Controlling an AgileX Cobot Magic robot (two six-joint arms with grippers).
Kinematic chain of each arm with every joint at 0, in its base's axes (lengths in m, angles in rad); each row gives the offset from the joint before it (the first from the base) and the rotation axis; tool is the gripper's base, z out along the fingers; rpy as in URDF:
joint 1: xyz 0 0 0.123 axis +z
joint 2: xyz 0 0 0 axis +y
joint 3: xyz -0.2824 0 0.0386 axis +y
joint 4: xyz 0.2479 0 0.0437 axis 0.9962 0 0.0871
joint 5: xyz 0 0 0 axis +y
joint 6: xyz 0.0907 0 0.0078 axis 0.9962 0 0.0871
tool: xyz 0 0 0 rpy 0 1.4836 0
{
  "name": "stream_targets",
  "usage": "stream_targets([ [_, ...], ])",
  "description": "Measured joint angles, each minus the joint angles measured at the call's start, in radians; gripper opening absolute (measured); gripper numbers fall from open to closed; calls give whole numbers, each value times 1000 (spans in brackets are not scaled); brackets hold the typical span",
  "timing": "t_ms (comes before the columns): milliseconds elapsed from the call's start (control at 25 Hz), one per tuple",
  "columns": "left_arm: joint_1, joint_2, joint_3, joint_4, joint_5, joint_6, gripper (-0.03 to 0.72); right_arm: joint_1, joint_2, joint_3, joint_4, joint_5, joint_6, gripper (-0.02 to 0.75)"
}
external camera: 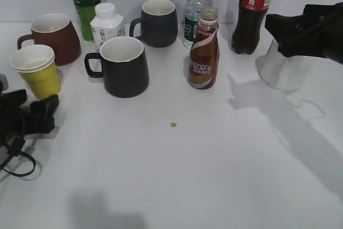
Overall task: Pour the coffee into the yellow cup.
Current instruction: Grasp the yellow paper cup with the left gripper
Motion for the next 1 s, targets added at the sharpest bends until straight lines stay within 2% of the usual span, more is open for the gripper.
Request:
stream_targets([
  [280, 0, 80, -31, -2, -48, -7, 587, 1, 80, -2, -19, -113, 3, 588],
  [800, 0, 135, -212, -41, -48, 20, 589, 1, 183, -2, -40, -188, 14, 588],
  [1000, 0, 179, -256, -42, -44, 21, 551, 1, 189, -2, -65, -193, 17, 588],
])
